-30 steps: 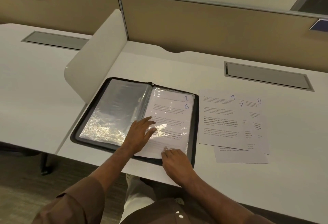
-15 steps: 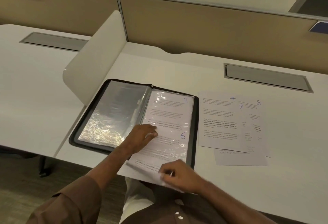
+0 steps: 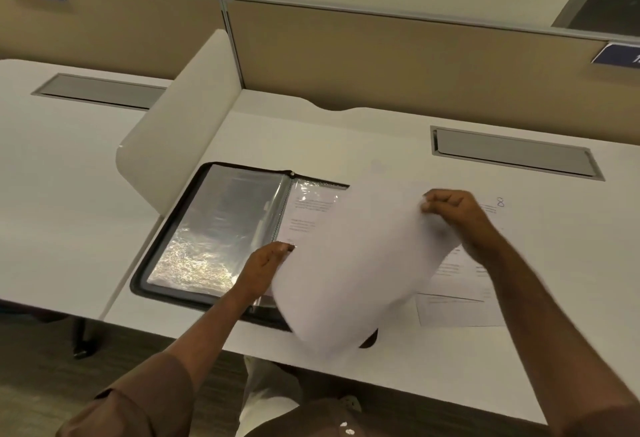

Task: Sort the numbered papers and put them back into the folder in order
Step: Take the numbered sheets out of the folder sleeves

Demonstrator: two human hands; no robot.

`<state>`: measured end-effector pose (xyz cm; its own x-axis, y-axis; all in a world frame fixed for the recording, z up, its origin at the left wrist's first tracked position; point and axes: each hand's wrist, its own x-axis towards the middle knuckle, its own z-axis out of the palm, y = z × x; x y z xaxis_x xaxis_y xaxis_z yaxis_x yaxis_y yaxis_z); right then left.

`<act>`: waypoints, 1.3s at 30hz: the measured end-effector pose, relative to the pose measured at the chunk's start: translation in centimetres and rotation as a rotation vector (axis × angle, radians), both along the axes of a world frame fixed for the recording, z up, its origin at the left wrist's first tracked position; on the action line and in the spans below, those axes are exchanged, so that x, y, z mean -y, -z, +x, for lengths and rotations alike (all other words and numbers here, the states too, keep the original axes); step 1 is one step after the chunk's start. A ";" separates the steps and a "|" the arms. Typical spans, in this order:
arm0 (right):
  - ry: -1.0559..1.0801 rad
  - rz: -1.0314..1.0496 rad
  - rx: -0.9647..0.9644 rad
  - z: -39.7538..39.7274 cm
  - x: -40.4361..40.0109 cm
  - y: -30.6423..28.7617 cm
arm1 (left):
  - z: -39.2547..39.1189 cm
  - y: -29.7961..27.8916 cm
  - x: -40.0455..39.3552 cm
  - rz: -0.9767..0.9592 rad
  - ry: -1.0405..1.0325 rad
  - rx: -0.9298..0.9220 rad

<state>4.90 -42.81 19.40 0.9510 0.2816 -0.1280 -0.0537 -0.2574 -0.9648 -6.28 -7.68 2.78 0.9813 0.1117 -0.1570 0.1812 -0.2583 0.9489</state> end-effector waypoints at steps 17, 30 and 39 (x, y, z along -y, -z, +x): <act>0.494 -0.733 0.932 1.5 6.5 5.4 | -2.1 2.3 9.1 0.795 0.335 0.132; 0.118 -1.032 0.749 -3.6 7.6 18.8 | -2.0 2.5 9.3 0.796 0.290 0.193; 0.042 -1.048 0.654 -4.3 6.9 19.8 | -2.3 -1.6 5.5 0.370 -0.177 0.207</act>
<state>0.65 -49.75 -0.35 0.9268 0.2974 0.2292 0.3342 -0.9317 -0.1423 -8.56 -13.17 4.36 0.9486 0.2920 0.1224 0.0692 -0.5685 0.8198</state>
